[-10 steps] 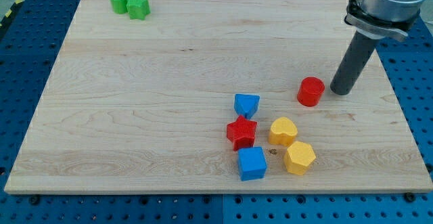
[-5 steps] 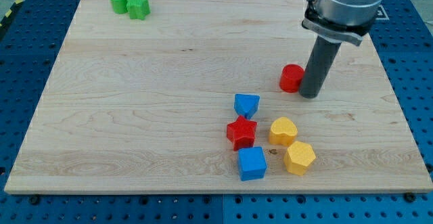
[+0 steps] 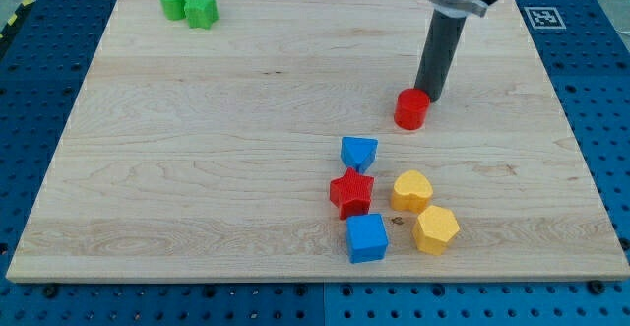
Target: Push the red circle above the yellow heart
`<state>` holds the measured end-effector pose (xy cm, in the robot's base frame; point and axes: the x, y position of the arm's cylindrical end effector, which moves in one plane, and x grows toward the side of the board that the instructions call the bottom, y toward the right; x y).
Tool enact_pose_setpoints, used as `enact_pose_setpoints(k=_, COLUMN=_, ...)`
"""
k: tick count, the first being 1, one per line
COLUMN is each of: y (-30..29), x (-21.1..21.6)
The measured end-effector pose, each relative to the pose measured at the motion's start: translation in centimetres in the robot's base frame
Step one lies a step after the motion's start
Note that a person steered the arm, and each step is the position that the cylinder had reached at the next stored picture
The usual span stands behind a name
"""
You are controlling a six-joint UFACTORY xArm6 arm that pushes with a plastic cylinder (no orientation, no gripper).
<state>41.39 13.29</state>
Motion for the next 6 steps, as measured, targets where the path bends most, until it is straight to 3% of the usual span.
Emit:
enact_pose_setpoints(k=2, y=-2.0, x=2.0)
enact_pose_setpoints(k=3, y=-3.2, x=-0.1)
enact_pose_setpoints(k=4, y=-4.7, x=0.5)
enact_pose_setpoints(k=6, y=-3.0, x=5.9)
